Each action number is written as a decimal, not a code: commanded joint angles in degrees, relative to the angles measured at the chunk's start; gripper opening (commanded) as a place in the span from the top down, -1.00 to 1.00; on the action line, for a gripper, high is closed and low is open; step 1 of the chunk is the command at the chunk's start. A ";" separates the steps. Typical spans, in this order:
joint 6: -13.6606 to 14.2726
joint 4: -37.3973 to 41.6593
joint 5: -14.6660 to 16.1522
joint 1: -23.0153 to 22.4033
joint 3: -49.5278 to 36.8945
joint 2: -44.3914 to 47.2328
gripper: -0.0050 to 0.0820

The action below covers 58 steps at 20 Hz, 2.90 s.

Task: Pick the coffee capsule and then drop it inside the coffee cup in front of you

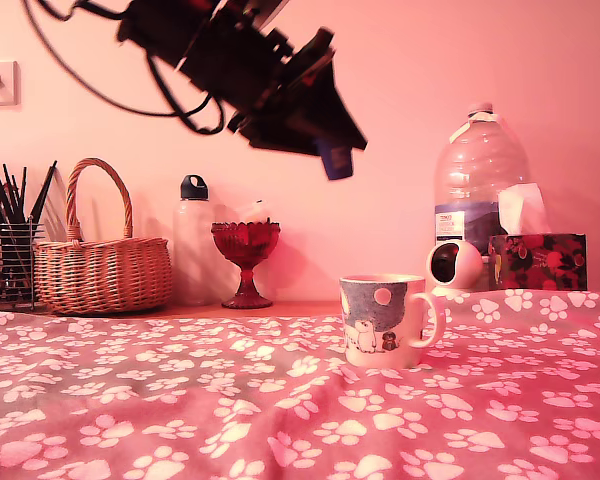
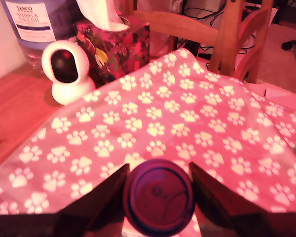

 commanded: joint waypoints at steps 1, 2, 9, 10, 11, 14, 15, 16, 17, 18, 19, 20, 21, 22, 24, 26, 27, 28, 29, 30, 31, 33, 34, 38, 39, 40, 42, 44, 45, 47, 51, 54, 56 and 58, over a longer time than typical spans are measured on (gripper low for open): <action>-0.13 -1.51 0.50 0.20 1.68 2.49 0.19; -0.09 -2.73 0.55 0.20 2.93 3.19 0.19; 0.31 -9.99 0.68 0.15 11.78 9.84 0.19; 0.31 -11.02 0.70 0.13 13.27 11.30 0.19; 0.33 -11.85 0.83 0.09 14.62 12.63 0.19; 0.50 -14.05 0.81 -0.22 18.05 16.39 0.19; 0.57 -14.51 0.83 -0.44 18.86 17.40 0.19; 0.55 -14.58 0.81 -0.66 19.37 18.34 0.19; 0.59 -14.60 0.81 -0.87 19.69 19.12 0.19; 0.81 -14.91 0.74 -1.27 20.22 20.02 0.19; 0.94 -15.50 0.76 -1.51 20.63 20.65 0.19; 0.98 -15.82 0.72 -1.75 20.79 21.22 0.19; 1.09 -15.98 0.33 -1.92 20.79 21.86 0.19; 1.40 -16.11 0.17 -2.10 20.79 22.01 0.19; 1.40 -16.11 -0.57 -2.10 20.79 22.16 0.19; 1.38 -16.11 -0.57 -2.10 20.79 22.16 0.19; 1.40 -16.11 -0.57 -2.10 20.79 22.16 0.19; 1.38 -16.13 -0.57 -2.10 20.79 22.16 0.19; 1.38 -16.15 -0.57 -2.10 20.79 22.16 0.19; 1.38 -16.15 -0.57 -2.10 20.79 22.16 0.19; 1.38 -16.15 -0.57 -2.10 20.76 22.16 0.19; 1.38 -16.33 -0.57 -2.10 20.79 22.16 0.19; 1.38 -16.35 -0.57 -2.10 20.79 22.16 0.19; 1.38 -16.50 -1.57 -1.84 20.79 22.16 0.19; 1.40 -16.72 -2.38 -1.70 20.79 22.16 0.19; 1.40 -16.92 -2.64 -1.60 20.76 22.16 0.19; 1.40 -17.20 -2.67 -1.31 20.76 22.16 0.19; 1.40 -17.38 -2.69 -1.18 20.79 22.16 0.19; 1.40 -17.35 -2.71 -1.11 20.79 22.16 0.19; 1.40 -17.35 -2.71 -1.09 20.79 22.16 0.19; 1.46 -17.07 -2.69 -1.07 20.79 22.16 0.19; 2.05 -17.07 -3.06 -1.07 20.79 22.16 0.19; 2.03 -17.09 -3.10 -1.07 20.79 22.16 0.19; 2.03 -17.22 -3.08 -1.07 20.79 22.16 0.19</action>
